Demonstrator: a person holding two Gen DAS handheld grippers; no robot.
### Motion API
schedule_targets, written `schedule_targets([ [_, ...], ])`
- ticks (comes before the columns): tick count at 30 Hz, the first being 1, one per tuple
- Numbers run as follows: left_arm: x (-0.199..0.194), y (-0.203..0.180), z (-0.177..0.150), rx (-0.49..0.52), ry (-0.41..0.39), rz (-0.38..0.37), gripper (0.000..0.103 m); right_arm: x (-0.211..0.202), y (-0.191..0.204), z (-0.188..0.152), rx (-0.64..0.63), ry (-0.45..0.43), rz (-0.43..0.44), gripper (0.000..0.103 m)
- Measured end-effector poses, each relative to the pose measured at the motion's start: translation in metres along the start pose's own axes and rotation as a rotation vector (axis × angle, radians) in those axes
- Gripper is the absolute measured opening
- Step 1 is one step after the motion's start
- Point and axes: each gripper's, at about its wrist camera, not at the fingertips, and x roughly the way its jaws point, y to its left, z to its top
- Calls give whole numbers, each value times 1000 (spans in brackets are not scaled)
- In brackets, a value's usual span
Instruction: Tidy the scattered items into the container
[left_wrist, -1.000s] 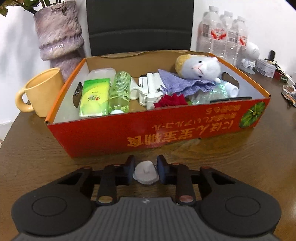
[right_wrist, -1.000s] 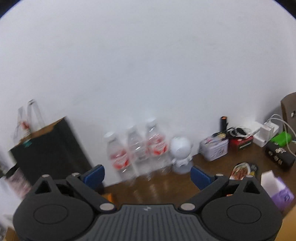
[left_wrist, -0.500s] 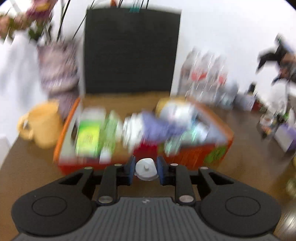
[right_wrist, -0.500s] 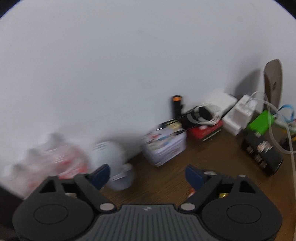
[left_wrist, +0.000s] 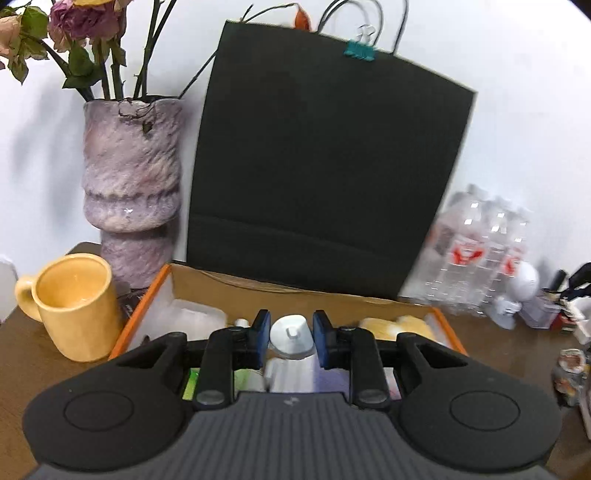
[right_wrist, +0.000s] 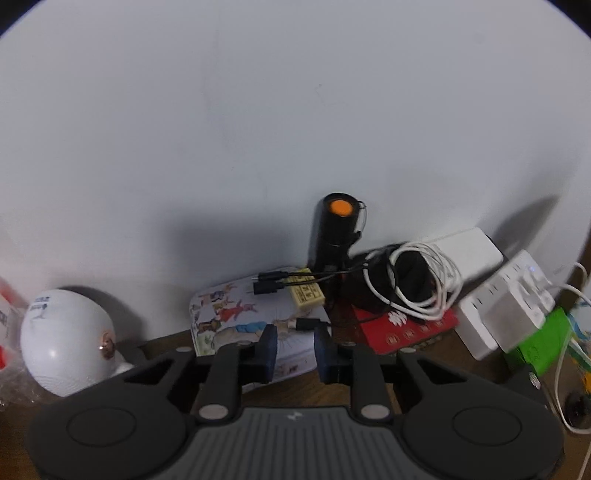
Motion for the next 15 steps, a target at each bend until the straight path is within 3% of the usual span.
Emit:
schedule_targets([
  [7,-3,3,-1,12,-8,-1,25,17,2,5,-48,-53,-14,21],
  [12,3,6,-1,3,3,9,25,35,1,10,-50,-38,-17,23],
  [15,6,3,-3,15,7,18,25,44,1,11,-66,-50,-27,29],
])
